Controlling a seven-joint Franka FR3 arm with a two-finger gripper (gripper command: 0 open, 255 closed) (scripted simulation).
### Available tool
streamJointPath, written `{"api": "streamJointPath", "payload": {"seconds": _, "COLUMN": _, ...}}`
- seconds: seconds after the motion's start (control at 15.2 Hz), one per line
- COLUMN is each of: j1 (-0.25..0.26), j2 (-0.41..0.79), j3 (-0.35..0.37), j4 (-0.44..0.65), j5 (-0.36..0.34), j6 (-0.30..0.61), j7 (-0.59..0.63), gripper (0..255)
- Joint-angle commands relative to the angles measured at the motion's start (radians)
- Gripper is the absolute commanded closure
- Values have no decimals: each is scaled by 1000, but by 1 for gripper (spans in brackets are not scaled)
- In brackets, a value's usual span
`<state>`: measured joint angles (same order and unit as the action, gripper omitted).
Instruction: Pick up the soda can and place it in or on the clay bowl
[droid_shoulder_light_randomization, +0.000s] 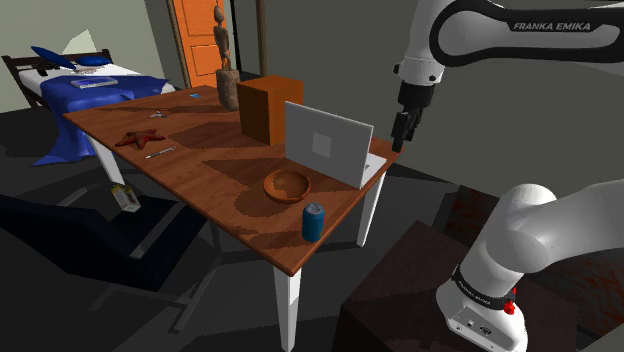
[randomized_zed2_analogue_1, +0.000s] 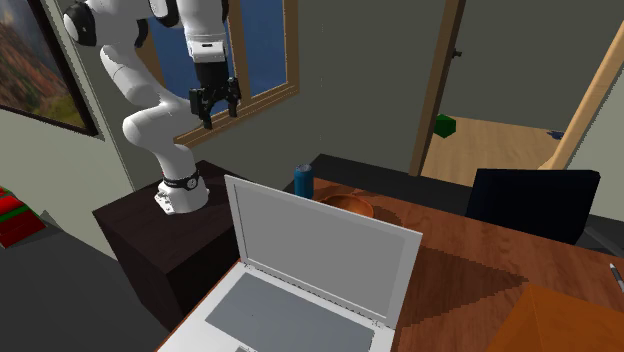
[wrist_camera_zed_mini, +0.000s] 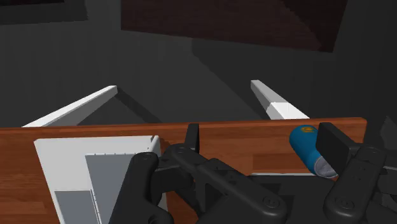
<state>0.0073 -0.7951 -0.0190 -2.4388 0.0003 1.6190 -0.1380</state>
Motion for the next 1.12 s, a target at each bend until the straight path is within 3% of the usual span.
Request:
{"api": "streamJointPath", "payload": {"seconds": 0.0, "j1": 0, "j2": 0, "j3": 0, "j4": 0, "j5": 0, "j6": 0, "j7": 0, "gripper": 0}}
{"api": "streamJointPath", "payload": {"seconds": 0.53, "j1": 46, "j2": 167, "j3": 121, "j4": -56, "j5": 77, "j6": 232, "j7": 139, "gripper": 0}}
{"api": "streamJointPath", "payload": {"seconds": 1.06, "j1": 75, "j2": 417, "j3": 238, "j4": -19, "j5": 106, "j6": 457, "j7": 279, "gripper": 0}}
